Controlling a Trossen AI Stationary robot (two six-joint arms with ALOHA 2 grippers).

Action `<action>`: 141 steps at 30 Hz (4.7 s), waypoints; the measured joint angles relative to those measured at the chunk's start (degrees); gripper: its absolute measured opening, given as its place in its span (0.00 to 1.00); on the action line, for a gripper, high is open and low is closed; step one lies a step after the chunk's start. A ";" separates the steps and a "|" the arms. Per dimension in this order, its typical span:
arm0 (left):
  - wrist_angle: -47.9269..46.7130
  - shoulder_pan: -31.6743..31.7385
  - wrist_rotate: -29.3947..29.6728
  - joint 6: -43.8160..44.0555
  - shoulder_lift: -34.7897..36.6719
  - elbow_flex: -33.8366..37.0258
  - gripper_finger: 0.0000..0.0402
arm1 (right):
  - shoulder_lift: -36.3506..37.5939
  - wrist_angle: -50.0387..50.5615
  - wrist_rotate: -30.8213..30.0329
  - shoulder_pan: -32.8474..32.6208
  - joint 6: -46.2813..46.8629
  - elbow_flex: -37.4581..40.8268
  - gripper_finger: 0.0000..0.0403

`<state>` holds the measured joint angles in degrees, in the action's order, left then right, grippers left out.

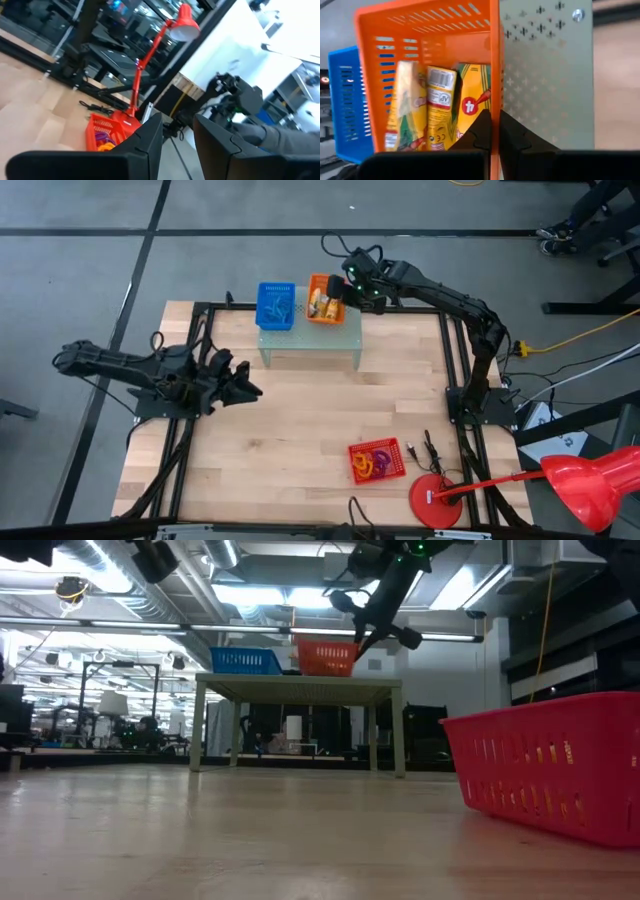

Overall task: Pick & Place Office Desk Supplies
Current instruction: Put the orange bin with crayon boxes on the shelf, then put the red bin with spring keychains on the shelf

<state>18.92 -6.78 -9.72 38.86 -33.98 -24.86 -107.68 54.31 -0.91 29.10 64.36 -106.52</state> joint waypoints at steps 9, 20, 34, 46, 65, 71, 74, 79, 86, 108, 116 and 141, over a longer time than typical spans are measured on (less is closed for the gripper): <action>1.05 5.11 -11.60 -0.73 0.00 0.00 0.26 | 0.00 4.08 2.36 -0.43 7.32 0.00 0.03; 1.05 6.93 -15.76 -1.14 0.00 0.01 0.25 | -0.35 3.26 1.64 -0.17 7.23 -0.02 0.03; 0.42 6.90 -17.01 0.28 -0.02 0.00 0.25 | -14.20 12.44 3.68 -0.42 0.53 -18.48 0.03; 0.55 8.50 -18.63 -0.04 -0.01 0.00 0.25 | -16.22 20.69 1.25 0.85 -1.77 -28.46 0.03; 0.57 9.26 -18.96 -0.10 -0.02 -0.02 0.25 | -16.26 18.55 2.22 -0.02 -1.10 -28.44 0.03; 0.56 9.26 -18.94 -0.25 -0.02 -0.02 0.25 | -16.34 18.53 2.47 -0.53 -0.70 -28.41 0.03; 0.55 9.26 -18.94 -0.25 -0.02 -0.02 0.25 | -16.83 18.33 3.56 -0.76 -0.70 -28.39 0.03; 0.57 9.26 -19.25 -0.08 -0.02 -0.02 0.25 | -17.86 17.96 3.71 -1.30 -0.50 -28.34 0.03; 0.57 9.26 -19.48 0.34 -0.02 -0.02 0.25 | -18.43 17.70 3.74 -1.44 -0.49 -28.35 0.03; 0.57 9.26 -19.36 0.36 -0.01 -0.02 0.25 | -18.43 17.65 4.39 -1.46 -1.84 -28.35 0.14; 0.57 9.26 -19.31 0.36 -0.02 -0.02 0.25 | -18.43 17.63 3.63 -1.46 -1.99 -28.35 0.21; 0.74 13.76 -23.44 -2.46 -10.93 -1.25 0.25 | 8.59 11.76 -7.68 -4.94 -15.45 -28.52 0.36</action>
<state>19.66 6.98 -33.17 36.40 -44.90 -26.11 -99.08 66.06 -8.59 24.16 48.91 -135.04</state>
